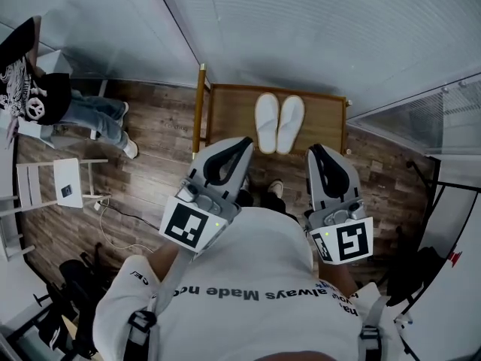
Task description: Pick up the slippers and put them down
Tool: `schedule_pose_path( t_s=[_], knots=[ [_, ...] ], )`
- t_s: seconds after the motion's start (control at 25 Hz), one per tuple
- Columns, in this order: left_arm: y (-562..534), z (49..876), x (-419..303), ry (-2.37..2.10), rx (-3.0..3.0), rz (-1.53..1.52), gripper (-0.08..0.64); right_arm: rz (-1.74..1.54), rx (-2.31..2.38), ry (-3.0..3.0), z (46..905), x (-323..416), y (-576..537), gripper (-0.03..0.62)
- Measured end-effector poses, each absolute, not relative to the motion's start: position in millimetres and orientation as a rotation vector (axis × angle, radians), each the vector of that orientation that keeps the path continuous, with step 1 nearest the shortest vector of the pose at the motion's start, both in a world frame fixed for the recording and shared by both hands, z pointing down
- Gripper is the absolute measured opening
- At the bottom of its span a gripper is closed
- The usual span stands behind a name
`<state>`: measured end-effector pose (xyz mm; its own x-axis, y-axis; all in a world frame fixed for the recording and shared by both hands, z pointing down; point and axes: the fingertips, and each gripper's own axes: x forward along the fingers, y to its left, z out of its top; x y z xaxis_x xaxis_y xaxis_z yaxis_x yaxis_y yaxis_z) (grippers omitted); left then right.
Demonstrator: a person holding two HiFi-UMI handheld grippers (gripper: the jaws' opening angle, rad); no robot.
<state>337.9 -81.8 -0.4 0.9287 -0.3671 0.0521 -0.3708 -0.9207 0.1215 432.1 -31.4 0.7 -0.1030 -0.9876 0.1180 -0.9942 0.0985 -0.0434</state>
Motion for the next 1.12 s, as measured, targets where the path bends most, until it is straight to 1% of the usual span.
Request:
schedule_pose_path(
  t_s=[0.16,0.44,0.56,0.76,0.92,1.12],
  knots=[
    [-94,26,353,-0.604,2.945,0.074,0.011,0.241,2.065,-2.265,30,447,-41,0.018],
    [-113,102,370,-0.622,2.882,0.228,0.011,0.401,2.070,-2.176,112,471,-50,0.021],
    [-121,133,376,-0.620,2.882,0.286,0.011,0.485,2.081,-2.151,155,479,-56,0.049],
    [-134,187,384,-0.641,2.882,0.308,0.011,0.591,2.073,-2.062,235,490,-72,0.068],
    [-142,232,386,-0.653,2.868,0.326,0.011,0.660,2.057,-1.997,295,494,-84,0.103],
    [-151,294,386,-0.683,2.847,0.340,0.011,0.748,2.080,-1.905,370,505,-96,0.118]
  ],
)
